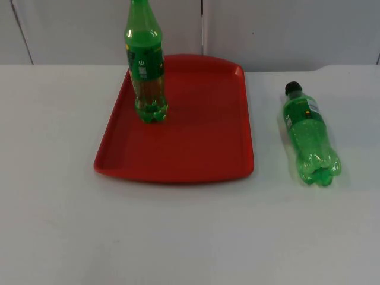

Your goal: Place the bottle upright on the tray.

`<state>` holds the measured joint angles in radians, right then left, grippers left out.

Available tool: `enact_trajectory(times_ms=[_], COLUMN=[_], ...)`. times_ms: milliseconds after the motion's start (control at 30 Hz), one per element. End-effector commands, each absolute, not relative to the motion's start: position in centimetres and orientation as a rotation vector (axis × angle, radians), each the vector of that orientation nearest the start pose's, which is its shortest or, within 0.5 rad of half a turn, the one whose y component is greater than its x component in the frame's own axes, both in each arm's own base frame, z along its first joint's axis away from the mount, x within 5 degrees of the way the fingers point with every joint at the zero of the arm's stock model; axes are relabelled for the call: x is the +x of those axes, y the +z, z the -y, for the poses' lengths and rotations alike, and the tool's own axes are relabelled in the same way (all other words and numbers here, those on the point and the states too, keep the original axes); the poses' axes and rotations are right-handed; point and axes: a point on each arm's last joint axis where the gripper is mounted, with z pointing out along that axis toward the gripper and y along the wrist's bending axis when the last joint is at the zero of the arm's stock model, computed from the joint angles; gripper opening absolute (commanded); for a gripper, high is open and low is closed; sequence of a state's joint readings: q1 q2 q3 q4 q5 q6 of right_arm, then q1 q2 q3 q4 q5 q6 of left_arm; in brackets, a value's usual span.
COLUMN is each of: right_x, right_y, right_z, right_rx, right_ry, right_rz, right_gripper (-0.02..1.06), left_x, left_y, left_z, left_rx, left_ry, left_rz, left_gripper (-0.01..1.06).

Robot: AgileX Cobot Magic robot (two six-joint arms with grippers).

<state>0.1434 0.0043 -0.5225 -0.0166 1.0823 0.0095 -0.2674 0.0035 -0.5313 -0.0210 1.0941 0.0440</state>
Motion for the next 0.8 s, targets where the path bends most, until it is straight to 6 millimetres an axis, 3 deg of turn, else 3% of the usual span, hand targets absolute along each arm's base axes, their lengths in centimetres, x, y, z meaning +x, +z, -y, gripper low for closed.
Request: enact_trajectory(times_ms=[0, 767], right_x=[-0.73, -0.73], right_y=[28.05, 28.05], right_z=[0.25, 0.25], right_rx=[-0.133, -0.133], right_ry=[0.07, 0.07], right_rz=[-2.041, -2.041], right_gripper=[1.05, 1.05], left_x=[-0.63, -0.49], left_y=[27.96, 27.47], left_z=[-0.05, -0.03], left_rx=[0.318, 0.323], left_ry=[-0.155, -0.149], left_rz=[-2.018, -2.041], left_gripper=[0.88, 0.88])
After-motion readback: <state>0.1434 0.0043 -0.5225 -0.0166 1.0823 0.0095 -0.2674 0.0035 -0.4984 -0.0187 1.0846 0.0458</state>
